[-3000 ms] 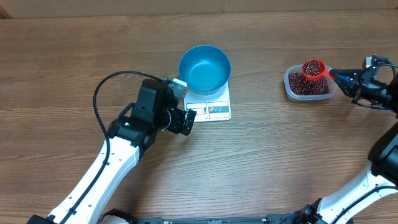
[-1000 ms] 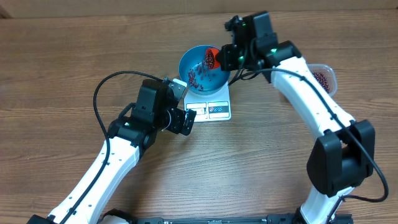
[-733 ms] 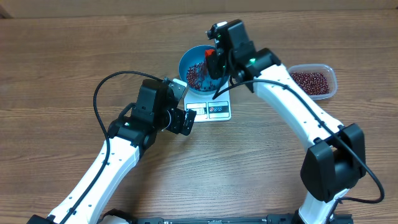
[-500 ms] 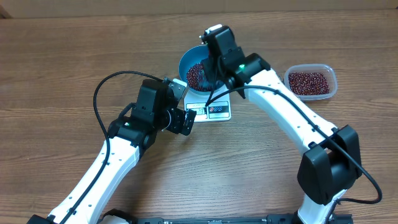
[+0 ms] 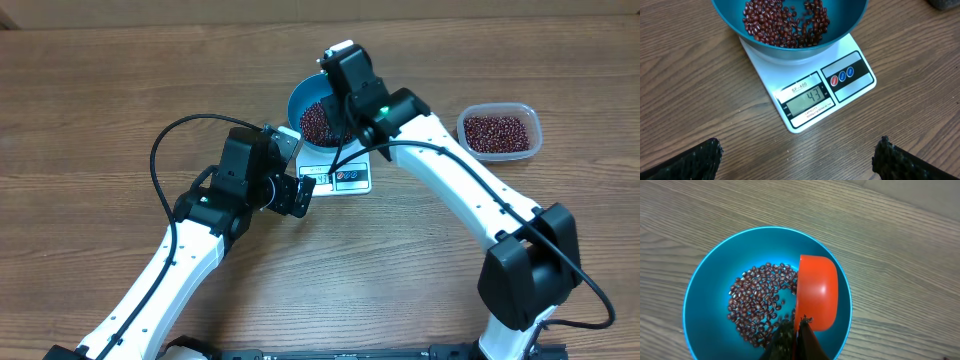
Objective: Scoop item into bowl and weigh 150g on scale
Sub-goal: 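Return the empty scoop with the right gripper to the bean tub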
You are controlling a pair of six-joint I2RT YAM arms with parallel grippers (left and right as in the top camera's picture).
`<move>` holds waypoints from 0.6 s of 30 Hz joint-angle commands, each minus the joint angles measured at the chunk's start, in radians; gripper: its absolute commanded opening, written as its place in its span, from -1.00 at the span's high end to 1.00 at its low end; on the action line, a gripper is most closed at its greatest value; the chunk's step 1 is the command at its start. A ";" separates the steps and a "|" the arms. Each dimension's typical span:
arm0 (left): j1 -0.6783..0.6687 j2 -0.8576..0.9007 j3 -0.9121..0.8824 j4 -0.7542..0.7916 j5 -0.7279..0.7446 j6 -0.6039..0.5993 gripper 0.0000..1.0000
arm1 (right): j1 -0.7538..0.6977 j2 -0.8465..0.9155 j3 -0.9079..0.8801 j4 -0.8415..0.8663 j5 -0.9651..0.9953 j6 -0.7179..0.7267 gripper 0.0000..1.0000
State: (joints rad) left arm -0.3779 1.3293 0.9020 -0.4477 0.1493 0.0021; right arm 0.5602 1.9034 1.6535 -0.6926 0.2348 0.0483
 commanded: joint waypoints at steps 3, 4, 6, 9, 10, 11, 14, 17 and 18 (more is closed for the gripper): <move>0.005 -0.023 -0.009 0.003 -0.002 -0.009 -0.99 | -0.113 -0.135 0.031 -0.006 -0.251 0.013 0.93; 0.005 -0.023 -0.009 0.003 -0.003 -0.010 -0.99 | -0.138 -0.149 0.031 -0.014 -0.288 0.022 0.92; 0.005 -0.023 -0.009 0.003 -0.003 -0.010 -0.99 | -0.228 -0.192 0.031 -0.054 -0.391 0.034 0.93; 0.005 -0.023 -0.009 0.003 -0.002 -0.010 -0.99 | -0.403 -0.248 0.031 -0.146 -0.493 0.051 0.93; 0.005 -0.023 -0.009 0.003 -0.003 -0.010 -0.99 | -0.443 -0.257 0.031 -0.165 -0.507 0.056 0.93; 0.005 -0.023 -0.009 0.003 -0.003 -0.010 -0.99 | -0.501 -0.266 0.031 -0.195 -0.523 0.055 0.93; 0.005 -0.023 -0.009 0.003 -0.003 -0.010 -0.99 | -0.648 -0.271 0.031 -0.277 -0.528 0.054 0.93; 0.005 -0.023 -0.009 0.003 -0.003 -0.010 -0.99 | -0.781 -0.264 0.013 -0.341 -0.526 0.024 0.93; 0.005 -0.023 -0.009 0.003 -0.003 -0.010 -0.99 | -0.829 -0.261 -0.005 -0.350 -0.524 0.016 0.93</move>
State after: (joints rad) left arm -0.3779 1.3293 0.9020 -0.4477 0.1493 0.0021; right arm -0.1860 1.6577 1.6619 -1.0306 -0.2573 0.0887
